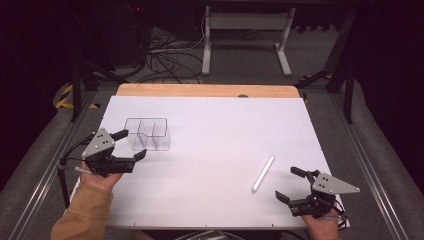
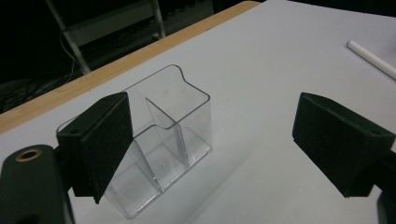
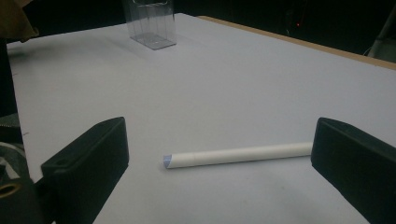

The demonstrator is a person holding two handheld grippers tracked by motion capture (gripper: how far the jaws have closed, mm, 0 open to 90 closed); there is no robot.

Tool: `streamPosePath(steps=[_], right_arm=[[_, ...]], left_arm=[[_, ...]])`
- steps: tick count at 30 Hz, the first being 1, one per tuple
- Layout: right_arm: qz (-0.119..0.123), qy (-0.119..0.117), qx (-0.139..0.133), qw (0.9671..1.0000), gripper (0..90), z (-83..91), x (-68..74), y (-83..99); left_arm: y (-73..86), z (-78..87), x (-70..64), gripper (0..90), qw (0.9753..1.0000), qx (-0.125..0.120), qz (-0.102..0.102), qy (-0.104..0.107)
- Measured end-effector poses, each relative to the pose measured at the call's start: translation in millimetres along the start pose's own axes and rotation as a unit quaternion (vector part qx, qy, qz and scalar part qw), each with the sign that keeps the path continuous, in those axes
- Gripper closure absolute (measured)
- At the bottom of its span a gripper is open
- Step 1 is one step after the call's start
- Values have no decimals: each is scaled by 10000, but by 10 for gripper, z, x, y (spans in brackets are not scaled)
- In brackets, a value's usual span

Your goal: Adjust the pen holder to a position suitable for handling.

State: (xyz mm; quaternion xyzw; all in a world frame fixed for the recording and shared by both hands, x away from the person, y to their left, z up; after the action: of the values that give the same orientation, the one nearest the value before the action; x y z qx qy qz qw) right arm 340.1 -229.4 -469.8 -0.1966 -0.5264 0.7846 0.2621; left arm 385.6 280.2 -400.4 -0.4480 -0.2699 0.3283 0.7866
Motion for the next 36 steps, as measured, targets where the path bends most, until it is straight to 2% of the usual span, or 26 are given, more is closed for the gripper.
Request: streamPosePath(steps=[3,6,7,9,12,14,16,18,19,20,23,26,27,30,32,34,36], right_arm=[[-3,-2,10,10000,46,-1,5,0],[-10,-11,6,10000,46,-5,8,-2],[10,-13,-10,10000,46,-12,8,-2],[7,-17,27,10000,46,-12,12,1],[-3,-41,10,10000,46,-15,17,-4],[8,-47,20,10000,46,-11,18,-2],[11,-56,15,10000,46,-10,19,-3],[12,-63,15,10000,46,-9,20,-2],[0,-63,10,10000,46,-10,20,-3],[0,-63,10,10000,46,-10,20,-3],[3,-71,11,10000,46,-12,22,-3],[27,-76,10,10000,46,-15,24,-4],[27,-78,2,10000,46,-16,26,-5],[20,-89,5,10000,45,-19,29,-4],[21,-99,9,9999,46,-19,28,-3],[24,-102,6,9999,46,-20,29,-3],[26,-101,3,9999,46,-20,29,-3]], left_arm=[[-15,-19,85,145,9999,66,38,-94],[-32,-47,204,144,9995,89,281,-103],[-39,-63,243,144,9990,123,424,-114],[-57,-97,325,144,9974,250,646,-203],[-83,-145,451,160,9953,438,757,-425],[-84,-187,541,180,9928,633,855,-555],[-77,-221,597,196,9911,724,925,-631],[-58,-265,657,211,9880,881,999,-787],[-36,-308,700,214,9847,1067,1061,-880],[-36,-308,700,220,9847,1067,1061,-880],[-14,-373,752,234,9790,1348,1170,-988],[-8,-409,797,263,9749,1485,1283,-1054],[-5,-416,813,279,9728,1564,1336,-1061],[9,-461,853,322,9634,1878,1518,-1167],[11,-484,865,338,9591,2006,1587,-1213],[7,-506,878,362,9560,2096,1648,-1222],[2,-530,885,383,9522,2172,1813,-1156]])
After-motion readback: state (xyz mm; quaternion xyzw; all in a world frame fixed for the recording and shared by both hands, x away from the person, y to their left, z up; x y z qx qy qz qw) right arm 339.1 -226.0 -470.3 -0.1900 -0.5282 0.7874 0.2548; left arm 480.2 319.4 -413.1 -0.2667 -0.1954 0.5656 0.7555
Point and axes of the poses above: each handheld gripper's, and its own axes: z roughly backward along the jaws, y roughly out of its underside, x roughly to its left, the point moved 5 cm from there along -z, roughly forward along the jaws, and after that the axes turned 4 degrees about x, right-handed, at the moved point
